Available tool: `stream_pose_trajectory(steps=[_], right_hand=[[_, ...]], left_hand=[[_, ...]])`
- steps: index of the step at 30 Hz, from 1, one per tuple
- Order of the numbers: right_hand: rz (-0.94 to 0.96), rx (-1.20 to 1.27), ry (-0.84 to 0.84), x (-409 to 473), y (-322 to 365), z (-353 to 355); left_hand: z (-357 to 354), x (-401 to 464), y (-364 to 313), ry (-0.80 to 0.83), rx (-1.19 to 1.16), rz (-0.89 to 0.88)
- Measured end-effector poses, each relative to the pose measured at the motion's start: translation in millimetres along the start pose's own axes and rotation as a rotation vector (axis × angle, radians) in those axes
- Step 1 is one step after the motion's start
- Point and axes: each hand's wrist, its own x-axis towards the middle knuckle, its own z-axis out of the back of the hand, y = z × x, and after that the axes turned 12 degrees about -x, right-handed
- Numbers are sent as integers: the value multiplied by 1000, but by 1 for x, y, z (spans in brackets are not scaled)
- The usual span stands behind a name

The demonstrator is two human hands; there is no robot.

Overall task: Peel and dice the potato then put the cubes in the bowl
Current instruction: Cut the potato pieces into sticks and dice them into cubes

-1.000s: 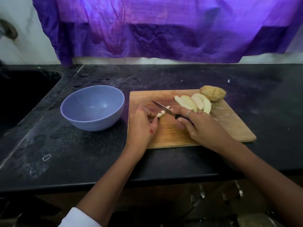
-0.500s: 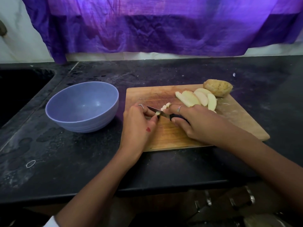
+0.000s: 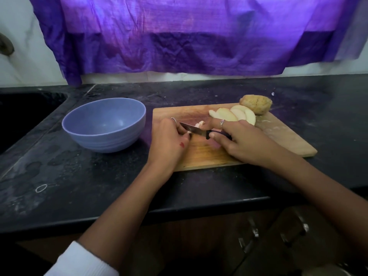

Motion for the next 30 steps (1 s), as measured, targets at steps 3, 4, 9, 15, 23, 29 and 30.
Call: stream_pose_trajectory(steps=[3, 4, 9, 15, 23, 29, 30], right_hand=[[-2, 26, 43, 1, 5, 5], [3, 34, 58, 2, 6, 6], [27, -127, 97, 8, 19, 6], [4, -312, -21, -1, 24, 1], [-92, 67, -78, -15, 10, 2], [-97, 18, -77, -17, 14, -1], [-95, 11, -79, -17, 15, 0]], left_hand=[[0, 1, 1, -15, -1, 8], [1, 1, 1, -16, -8, 12], [2, 1, 3, -26, -22, 28], [3, -1, 3, -27, -74, 21], [1, -3, 2, -33, -41, 24], [1, -2, -1, -21, 5, 5], [1, -2, -1, -20, 14, 4]])
